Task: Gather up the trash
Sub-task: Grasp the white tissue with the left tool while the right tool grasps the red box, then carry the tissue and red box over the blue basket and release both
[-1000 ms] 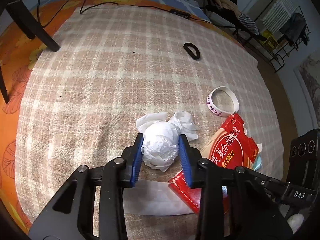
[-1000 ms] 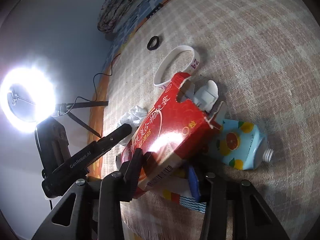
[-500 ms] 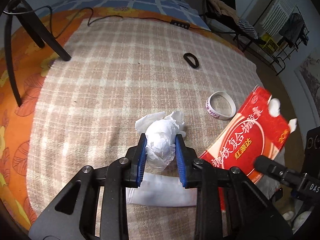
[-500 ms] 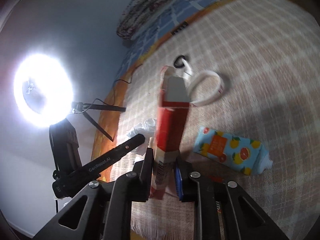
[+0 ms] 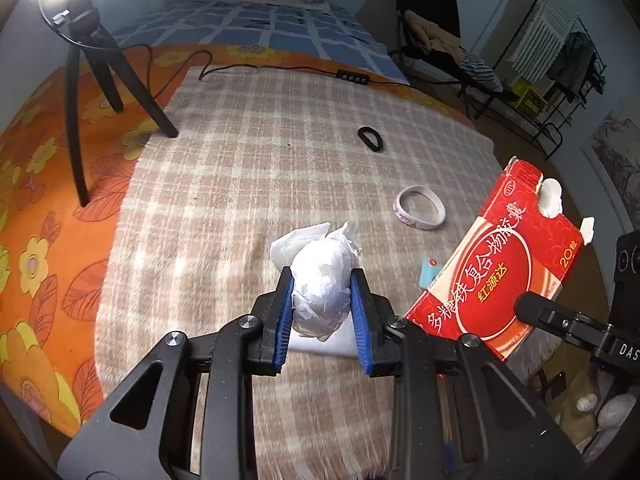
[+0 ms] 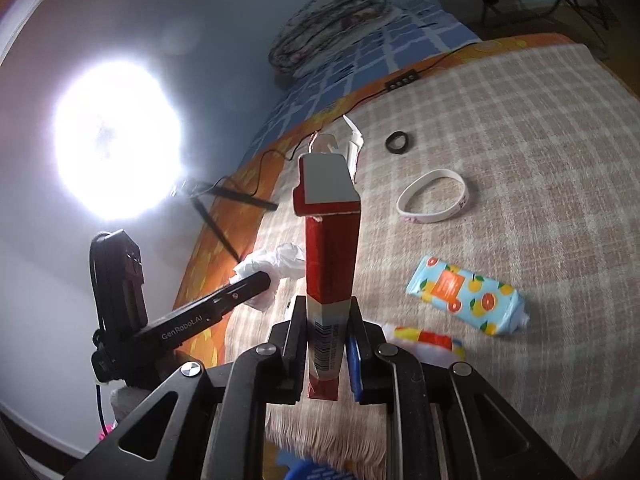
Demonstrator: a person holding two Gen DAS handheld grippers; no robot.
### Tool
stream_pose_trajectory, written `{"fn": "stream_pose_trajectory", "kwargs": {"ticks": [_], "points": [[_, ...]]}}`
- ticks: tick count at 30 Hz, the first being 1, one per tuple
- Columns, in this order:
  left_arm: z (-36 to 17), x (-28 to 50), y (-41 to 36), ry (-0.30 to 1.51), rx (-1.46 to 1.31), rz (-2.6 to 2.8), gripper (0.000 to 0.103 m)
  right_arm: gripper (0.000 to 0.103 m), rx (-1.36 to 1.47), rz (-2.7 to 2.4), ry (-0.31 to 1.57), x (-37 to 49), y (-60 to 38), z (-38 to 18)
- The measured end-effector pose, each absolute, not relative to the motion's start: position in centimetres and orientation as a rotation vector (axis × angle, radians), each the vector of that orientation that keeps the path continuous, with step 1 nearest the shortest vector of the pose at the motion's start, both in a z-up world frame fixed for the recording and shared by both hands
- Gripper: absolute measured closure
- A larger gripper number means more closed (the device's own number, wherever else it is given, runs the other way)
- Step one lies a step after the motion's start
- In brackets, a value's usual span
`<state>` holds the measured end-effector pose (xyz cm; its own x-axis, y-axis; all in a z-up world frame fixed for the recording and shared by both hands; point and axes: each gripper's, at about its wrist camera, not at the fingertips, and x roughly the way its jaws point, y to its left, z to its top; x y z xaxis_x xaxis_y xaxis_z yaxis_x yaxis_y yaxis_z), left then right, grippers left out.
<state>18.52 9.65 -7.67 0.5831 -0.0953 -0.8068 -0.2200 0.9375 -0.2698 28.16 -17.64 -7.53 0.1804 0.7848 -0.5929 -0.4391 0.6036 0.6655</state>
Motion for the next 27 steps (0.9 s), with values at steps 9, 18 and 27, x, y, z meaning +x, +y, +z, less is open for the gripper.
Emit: {"fn": "stream_pose_trajectory", "kwargs": {"ticks": [9,18,27], "points": [[-6.2,13.9,7.5,0.937,-0.336,0.035,0.077,0.087,0.246,0.945,1.066,24.5,-18.7,-5.6],[-6.5,8.0,5.8,0.952,-0.346,0.007,0.077,0.087,0.093,1.005,1.074,19.2,-19.8,-5.1],[-8.1,3.1,3.8,0.987,-0.315,-0.012,0.077,0.087,0.043,1.037,1.142,14.2,-21.6,-7.0]]}}
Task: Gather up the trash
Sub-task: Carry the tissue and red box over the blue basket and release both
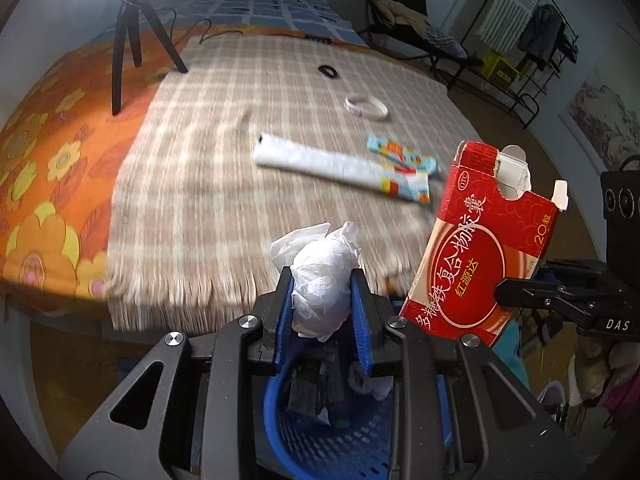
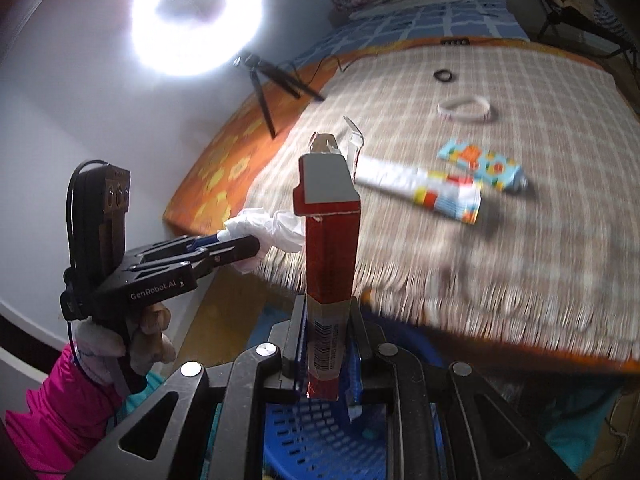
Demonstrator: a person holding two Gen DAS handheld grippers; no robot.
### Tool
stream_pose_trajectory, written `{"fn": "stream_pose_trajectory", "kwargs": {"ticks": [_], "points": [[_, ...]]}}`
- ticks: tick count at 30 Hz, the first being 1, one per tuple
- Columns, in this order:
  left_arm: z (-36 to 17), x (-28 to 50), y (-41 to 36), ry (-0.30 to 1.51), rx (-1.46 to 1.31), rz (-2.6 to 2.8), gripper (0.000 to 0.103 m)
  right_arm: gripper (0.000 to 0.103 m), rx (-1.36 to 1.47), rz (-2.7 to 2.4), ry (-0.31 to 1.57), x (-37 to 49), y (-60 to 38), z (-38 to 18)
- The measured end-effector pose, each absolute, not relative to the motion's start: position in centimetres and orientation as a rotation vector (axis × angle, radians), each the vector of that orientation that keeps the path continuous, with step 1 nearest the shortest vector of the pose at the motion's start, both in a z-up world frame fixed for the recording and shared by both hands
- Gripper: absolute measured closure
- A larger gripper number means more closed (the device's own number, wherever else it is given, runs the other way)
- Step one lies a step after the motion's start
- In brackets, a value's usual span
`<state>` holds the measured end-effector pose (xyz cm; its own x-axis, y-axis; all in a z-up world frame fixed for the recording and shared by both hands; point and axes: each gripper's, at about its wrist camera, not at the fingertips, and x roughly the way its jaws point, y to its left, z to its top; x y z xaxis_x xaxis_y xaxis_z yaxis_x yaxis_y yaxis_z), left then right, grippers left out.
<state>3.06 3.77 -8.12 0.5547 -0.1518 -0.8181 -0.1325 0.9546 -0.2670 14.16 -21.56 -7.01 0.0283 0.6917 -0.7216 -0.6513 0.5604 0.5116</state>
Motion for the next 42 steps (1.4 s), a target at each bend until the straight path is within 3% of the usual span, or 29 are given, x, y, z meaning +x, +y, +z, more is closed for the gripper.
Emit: {"fn": "stream_pose_trajectory", "kwargs": {"ticks": [35,42], "points": [[-17.6,-1.1,-3.6,1.256,-0.192,-0.121,0.077,0.086,-0.145,0.923,1.39,7.1,-23.2,-18.1],[-18.4,-1.0,-3.8,1.29,-0.193,-0.116,0.066,0.082,-0.155,0.908,1.393,7.2,-23.3,-18.5]]}}
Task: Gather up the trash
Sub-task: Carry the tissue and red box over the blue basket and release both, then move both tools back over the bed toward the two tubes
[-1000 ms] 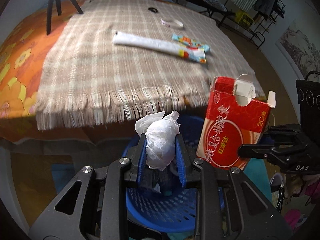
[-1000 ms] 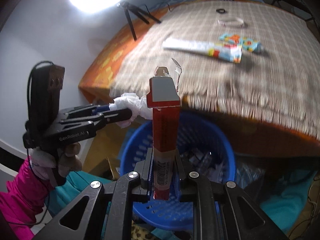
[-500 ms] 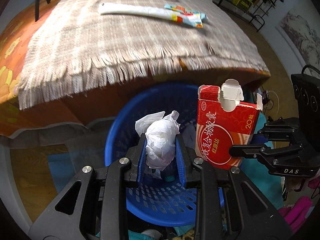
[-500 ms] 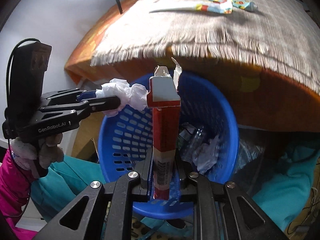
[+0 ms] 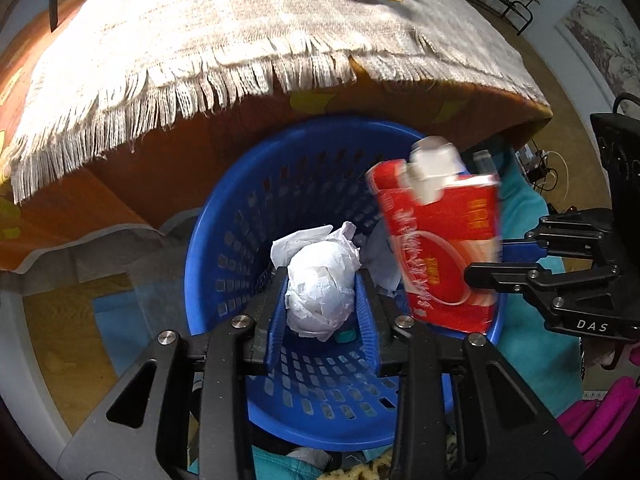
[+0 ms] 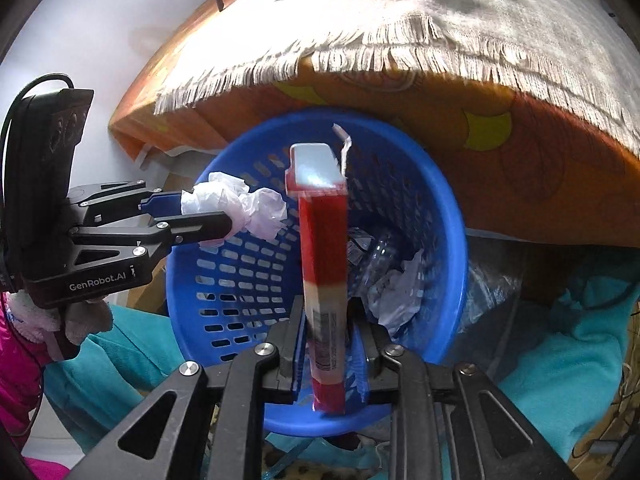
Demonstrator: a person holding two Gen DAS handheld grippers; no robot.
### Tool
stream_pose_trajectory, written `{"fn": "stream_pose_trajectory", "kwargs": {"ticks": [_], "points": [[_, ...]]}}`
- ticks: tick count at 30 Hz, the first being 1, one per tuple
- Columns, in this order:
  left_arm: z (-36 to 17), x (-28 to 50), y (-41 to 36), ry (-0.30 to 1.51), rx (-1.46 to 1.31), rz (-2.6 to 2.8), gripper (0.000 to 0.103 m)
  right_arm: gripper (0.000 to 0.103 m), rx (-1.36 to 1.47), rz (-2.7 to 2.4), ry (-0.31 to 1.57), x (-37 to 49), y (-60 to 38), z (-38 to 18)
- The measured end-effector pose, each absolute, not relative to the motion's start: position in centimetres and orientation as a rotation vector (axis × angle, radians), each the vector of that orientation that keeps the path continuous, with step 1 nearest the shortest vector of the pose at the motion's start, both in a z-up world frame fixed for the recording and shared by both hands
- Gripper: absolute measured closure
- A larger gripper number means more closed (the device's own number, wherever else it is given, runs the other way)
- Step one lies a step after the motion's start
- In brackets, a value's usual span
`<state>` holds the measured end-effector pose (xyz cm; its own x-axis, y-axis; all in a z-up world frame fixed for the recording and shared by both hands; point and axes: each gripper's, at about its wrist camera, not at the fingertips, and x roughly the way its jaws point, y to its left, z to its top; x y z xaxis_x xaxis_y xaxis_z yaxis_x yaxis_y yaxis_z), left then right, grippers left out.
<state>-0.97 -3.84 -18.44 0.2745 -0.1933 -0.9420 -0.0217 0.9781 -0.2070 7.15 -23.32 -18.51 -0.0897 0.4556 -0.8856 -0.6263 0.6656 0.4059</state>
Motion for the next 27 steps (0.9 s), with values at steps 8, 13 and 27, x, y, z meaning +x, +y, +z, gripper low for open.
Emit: {"fn": "stream_pose_trajectory", "kwargs": {"ticks": [8,13,27], "points": [[-18.6,-1.0,-3.5,1.288,-0.203,-0.106,0.044,0.058,-0.186,0.898,1.366,6.9,-23.3,-18.2],[-18.4,-0.9,-2.5,1.291,-0.218,-0.095,0.042,0.042,-0.214,0.89,1.342,6.7,-23.1,-17.9],[-16.8,-0.3,-1.0,1.242,-0.266,-0.06,0.038,0.018,-0.289,0.831,1.238,7.1,-22.9,-16.0]]}}
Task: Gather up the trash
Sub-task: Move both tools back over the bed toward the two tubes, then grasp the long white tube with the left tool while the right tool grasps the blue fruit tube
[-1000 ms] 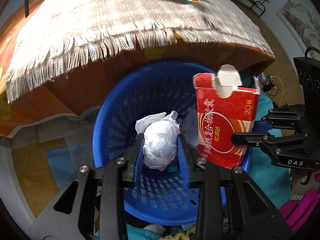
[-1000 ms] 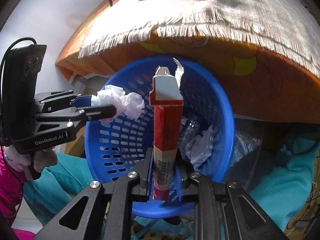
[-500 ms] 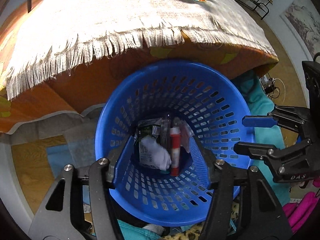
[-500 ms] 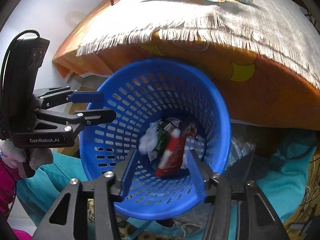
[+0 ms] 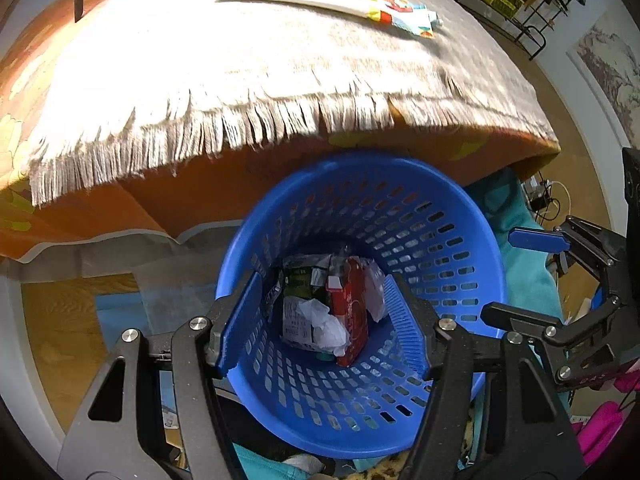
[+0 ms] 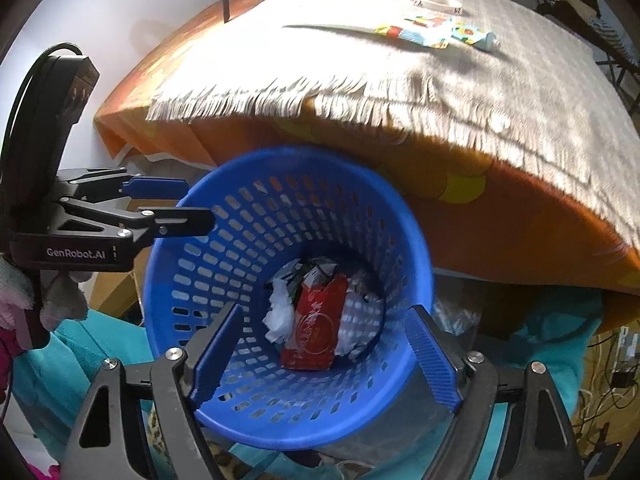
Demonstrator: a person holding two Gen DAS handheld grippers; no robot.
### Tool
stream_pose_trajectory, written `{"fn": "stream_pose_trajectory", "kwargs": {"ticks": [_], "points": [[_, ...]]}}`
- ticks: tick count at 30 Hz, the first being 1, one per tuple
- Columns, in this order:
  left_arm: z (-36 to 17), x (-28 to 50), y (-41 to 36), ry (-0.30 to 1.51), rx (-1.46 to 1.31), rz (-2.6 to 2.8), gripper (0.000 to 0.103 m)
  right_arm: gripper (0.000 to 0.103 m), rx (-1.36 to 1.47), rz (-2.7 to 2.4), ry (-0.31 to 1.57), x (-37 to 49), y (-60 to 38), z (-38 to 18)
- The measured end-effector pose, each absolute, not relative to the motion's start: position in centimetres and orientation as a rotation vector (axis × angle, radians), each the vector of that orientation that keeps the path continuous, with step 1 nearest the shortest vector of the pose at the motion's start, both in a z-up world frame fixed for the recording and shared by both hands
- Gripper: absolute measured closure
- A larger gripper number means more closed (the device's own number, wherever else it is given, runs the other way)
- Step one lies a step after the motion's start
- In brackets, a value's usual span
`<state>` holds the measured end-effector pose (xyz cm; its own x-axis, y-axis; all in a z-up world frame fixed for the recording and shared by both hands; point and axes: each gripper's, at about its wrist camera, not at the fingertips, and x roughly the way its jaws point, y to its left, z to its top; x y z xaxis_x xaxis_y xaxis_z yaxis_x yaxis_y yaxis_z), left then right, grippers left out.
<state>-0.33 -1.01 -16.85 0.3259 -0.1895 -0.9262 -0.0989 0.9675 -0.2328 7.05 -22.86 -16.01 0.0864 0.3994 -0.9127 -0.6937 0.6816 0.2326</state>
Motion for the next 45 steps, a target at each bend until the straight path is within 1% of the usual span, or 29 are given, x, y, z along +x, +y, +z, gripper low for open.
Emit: {"fn": "stream_pose_trajectory", "kwargs": {"ticks": [12,22,28,30,36,45], "points": [[-13.5,2.4,0.8,1.145,-0.324,-0.035,0.038,0.017,-0.306,0.79,1.096,9.1,-23.6,-13.0],[-11.7,6.9,1.6,1.104,-0.418,-0.033,0.038,0.017,-0.253,0.736,0.944,13.4,-25.3,-9.8],[-11.5,10.4,2.0,1.099,-0.498,-0.022,0.038,0.017,-0.221,0.715,0.897,16.5,-26.5,-8.7],[-11.8,11.5,2.1,1.103,-0.522,-0.011,0.038,0.015,-0.219,0.708,0.876,17.5,-26.7,-8.4],[-13.3,14.4,3.0,1.139,-0.6,0.029,0.038,0.015,-0.251,0.692,0.848,20.1,-26.9,-7.8],[-14.2,17.7,4.5,1.126,-0.658,0.084,0.038,0.015,-0.275,0.704,0.897,23.2,-26.4,-8.8]]}}
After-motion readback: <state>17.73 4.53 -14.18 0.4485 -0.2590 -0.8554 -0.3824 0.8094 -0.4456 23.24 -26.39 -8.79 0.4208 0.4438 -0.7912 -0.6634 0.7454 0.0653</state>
